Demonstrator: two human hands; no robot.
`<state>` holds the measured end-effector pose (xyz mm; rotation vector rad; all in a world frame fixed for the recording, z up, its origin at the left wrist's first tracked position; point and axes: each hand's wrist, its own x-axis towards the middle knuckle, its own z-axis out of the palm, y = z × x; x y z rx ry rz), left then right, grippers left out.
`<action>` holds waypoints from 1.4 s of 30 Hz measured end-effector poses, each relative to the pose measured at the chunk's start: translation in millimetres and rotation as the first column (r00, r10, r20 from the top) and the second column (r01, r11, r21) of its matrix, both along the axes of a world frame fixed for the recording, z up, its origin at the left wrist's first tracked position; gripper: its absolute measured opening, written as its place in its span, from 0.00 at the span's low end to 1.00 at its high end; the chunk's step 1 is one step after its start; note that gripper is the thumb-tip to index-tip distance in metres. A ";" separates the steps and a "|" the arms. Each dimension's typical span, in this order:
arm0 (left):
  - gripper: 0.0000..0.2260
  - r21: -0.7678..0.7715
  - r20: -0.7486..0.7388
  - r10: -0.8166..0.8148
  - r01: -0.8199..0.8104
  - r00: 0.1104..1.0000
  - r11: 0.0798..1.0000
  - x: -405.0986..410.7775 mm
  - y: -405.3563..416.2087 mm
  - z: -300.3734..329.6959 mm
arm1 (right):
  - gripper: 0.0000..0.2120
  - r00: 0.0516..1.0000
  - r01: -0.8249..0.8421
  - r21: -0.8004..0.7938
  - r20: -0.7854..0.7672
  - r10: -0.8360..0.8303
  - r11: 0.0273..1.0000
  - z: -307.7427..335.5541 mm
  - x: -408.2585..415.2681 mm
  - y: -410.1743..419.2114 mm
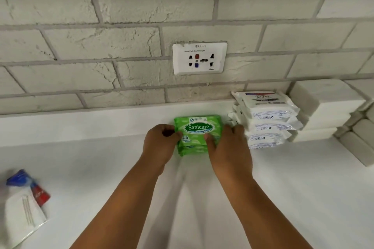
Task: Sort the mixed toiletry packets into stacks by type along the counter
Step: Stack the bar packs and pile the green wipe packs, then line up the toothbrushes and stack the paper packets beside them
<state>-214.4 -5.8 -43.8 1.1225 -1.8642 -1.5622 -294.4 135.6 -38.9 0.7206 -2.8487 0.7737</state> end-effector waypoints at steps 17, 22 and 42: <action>0.16 -0.003 0.008 0.007 -0.007 1.000 1.000 3.2 23.2 4.2 | 0.22 0.971 -0.237 0.026 -0.035 0.238 0.971 -12.4 -8.7 -14.6; 0.21 -0.078 0.021 0.054 -0.052 0.998 0.996 46.6 12.0 18.4 | 0.25 0.970 -0.223 0.037 -0.095 0.225 0.974 2.1 18.7 -22.2; 0.14 -0.314 0.314 0.387 -0.290 0.867 0.904 359.0 -110.6 14.1 | 0.17 0.757 -0.601 -0.132 0.224 0.614 0.788 -3.1 303.8 -138.9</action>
